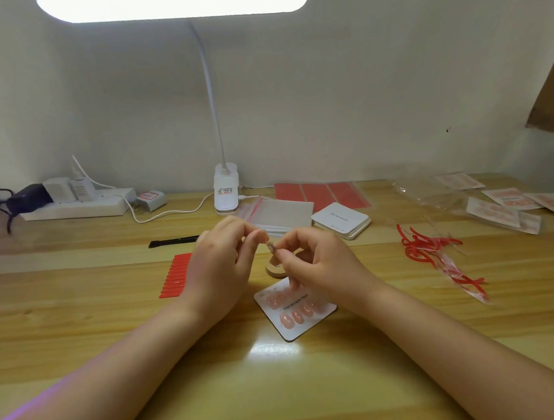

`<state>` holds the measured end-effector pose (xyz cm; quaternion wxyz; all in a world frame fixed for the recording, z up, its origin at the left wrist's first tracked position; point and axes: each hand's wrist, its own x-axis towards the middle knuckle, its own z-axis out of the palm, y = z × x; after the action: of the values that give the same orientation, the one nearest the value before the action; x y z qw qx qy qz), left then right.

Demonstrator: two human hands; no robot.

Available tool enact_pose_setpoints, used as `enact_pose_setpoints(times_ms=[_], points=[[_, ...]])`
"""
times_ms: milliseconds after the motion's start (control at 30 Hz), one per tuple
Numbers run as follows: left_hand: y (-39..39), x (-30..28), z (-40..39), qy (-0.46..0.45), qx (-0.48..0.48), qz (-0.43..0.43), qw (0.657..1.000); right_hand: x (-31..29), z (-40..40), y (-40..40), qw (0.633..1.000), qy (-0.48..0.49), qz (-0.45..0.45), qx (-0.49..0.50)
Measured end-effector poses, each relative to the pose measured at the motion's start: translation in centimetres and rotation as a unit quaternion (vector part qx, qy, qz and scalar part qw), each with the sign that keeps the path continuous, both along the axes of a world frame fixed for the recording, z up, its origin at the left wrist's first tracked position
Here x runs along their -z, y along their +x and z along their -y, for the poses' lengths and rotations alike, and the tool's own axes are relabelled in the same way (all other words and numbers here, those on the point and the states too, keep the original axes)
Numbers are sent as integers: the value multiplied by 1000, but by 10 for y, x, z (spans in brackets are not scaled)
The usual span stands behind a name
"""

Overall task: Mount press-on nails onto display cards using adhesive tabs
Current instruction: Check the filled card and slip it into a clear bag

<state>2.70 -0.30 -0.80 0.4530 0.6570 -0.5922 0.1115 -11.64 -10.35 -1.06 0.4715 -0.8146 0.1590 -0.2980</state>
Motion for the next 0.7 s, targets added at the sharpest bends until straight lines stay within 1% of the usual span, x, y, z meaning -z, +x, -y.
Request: enact_pose_setpoints(times_ms=[100, 133, 233, 267, 300, 367, 467, 567, 700], points=[[-2, 1, 2, 12, 17, -73, 997, -4, 3, -4, 1000, 10, -15, -16], [-2, 1, 2, 27, 22, -82, 996, -5, 5, -5, 999, 13, -27, -26], [2, 0, 2, 72, 38, -56, 995, -8, 10, -9, 995, 31, -71, -68], [2, -1, 2, 81, 47, -67, 993, -9, 12, -11, 992, 45, -81, -82], [1, -2, 2, 87, 59, -94, 990, -11, 14, -13, 990, 63, -86, -95], [-2, -5, 3, 104, 80, -179, 975, -13, 18, -17, 984, 101, -88, -120], [-5, -7, 5, 134, 97, -301, 939, -14, 20, -20, 980, 118, -83, -140], [-6, -8, 5, 147, 99, -355, 918, -13, 20, -19, 979, 124, -79, -143], [-10, -8, 6, 150, 92, -385, 906, -14, 20, -21, 976, 134, -80, -149]])
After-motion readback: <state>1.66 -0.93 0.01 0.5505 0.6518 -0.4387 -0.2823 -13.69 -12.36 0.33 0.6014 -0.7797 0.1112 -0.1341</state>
